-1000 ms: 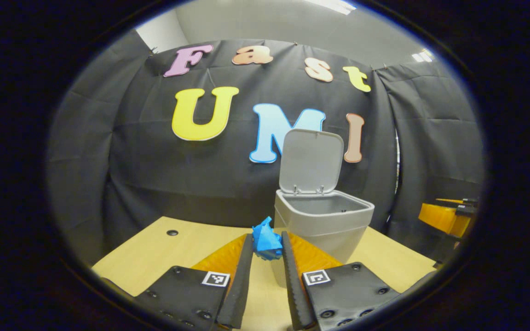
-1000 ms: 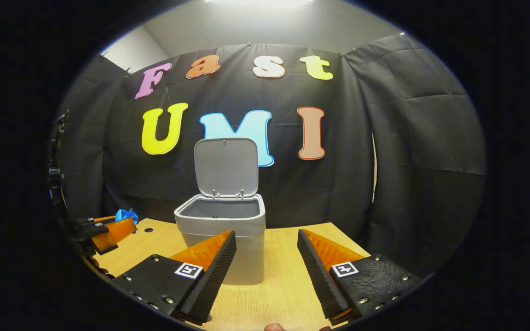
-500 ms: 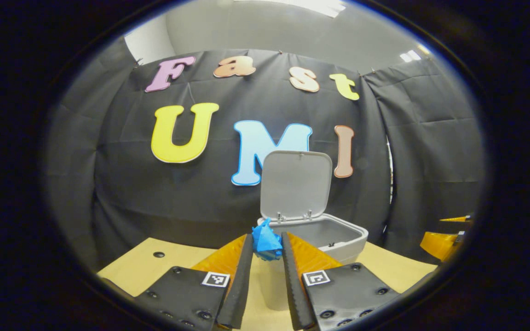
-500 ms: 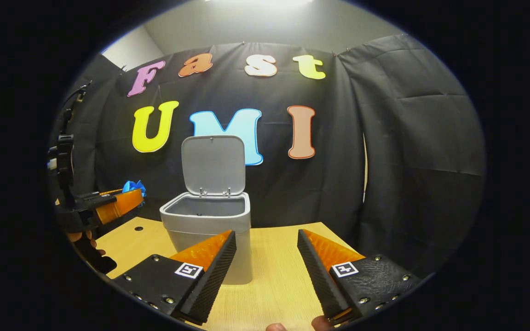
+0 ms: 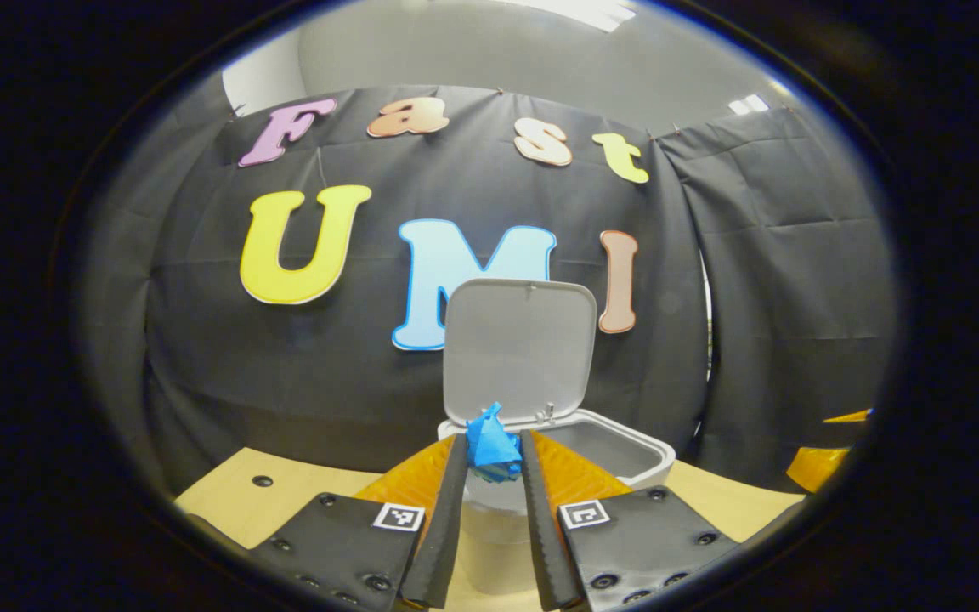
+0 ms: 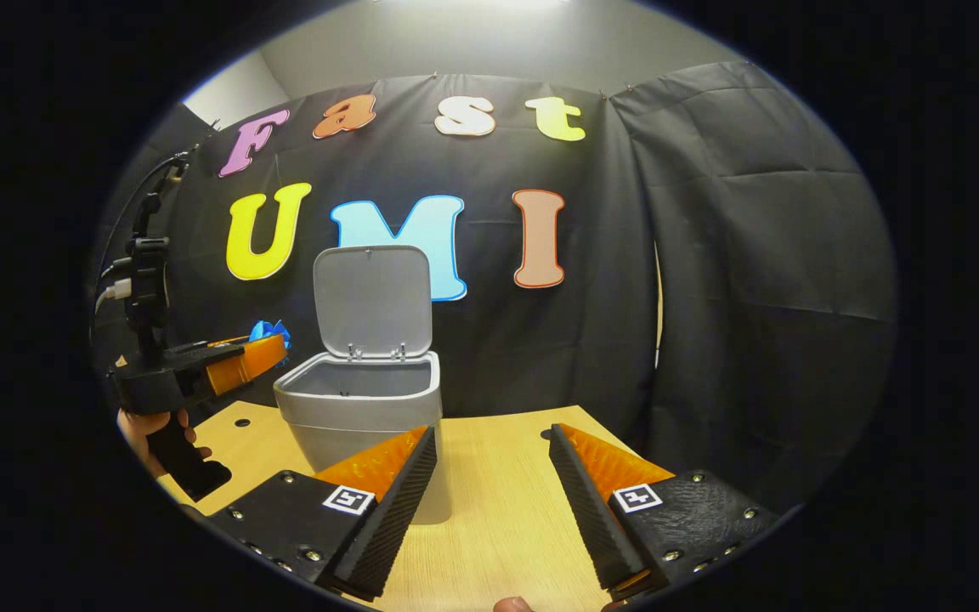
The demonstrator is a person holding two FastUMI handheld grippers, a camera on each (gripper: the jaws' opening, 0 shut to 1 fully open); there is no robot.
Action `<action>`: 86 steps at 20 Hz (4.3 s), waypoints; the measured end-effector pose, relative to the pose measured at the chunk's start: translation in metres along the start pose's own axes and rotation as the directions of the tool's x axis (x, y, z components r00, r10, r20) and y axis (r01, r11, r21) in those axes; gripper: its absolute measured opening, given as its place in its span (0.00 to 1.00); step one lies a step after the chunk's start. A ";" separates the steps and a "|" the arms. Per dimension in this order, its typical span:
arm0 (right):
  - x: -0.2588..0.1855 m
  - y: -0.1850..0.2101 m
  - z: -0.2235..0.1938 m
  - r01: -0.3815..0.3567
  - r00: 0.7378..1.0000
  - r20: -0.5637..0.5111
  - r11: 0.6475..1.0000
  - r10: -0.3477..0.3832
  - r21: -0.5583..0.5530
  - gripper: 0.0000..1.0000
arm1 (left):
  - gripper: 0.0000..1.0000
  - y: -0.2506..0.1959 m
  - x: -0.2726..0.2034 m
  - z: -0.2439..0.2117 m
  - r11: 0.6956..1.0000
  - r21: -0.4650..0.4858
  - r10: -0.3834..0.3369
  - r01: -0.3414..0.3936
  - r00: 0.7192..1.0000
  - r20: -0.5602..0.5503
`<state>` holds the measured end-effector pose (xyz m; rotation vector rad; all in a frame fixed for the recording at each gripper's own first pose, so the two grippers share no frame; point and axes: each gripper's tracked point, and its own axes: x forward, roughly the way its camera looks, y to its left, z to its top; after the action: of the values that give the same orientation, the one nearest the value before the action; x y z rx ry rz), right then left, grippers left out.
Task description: Press the lid of the desktop garbage bin to open it, pick up the crumpled paper on the desktop and throw it into the bin, then pick up the pop can on the desktop and drop it into the bin, and finally close the garbage bin lid.
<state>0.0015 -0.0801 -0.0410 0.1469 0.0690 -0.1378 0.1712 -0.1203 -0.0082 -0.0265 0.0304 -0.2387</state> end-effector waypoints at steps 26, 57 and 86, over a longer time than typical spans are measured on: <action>0.007 -0.006 -0.009 0.012 1.000 -0.025 1.000 -0.012 0.006 0.87 | 0.89 0.000 0.015 -0.023 0.999 -0.027 -0.019 0.017 0.998 -0.063; -0.041 0.168 -0.101 -0.520 0.825 -0.269 0.854 0.498 -0.016 0.87 | 0.91 0.099 -0.193 0.006 0.967 -0.007 0.255 -0.256 0.967 -0.015; -0.067 0.198 -0.230 -0.663 0.545 -0.683 0.748 0.486 0.003 0.87 | 0.95 0.112 -0.201 -0.019 0.954 -0.016 0.299 -0.299 0.953 -0.041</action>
<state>-0.0505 0.1574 -0.2346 -0.0607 0.7414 0.6209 0.0015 0.0360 -0.0246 -0.0389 0.0744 0.0650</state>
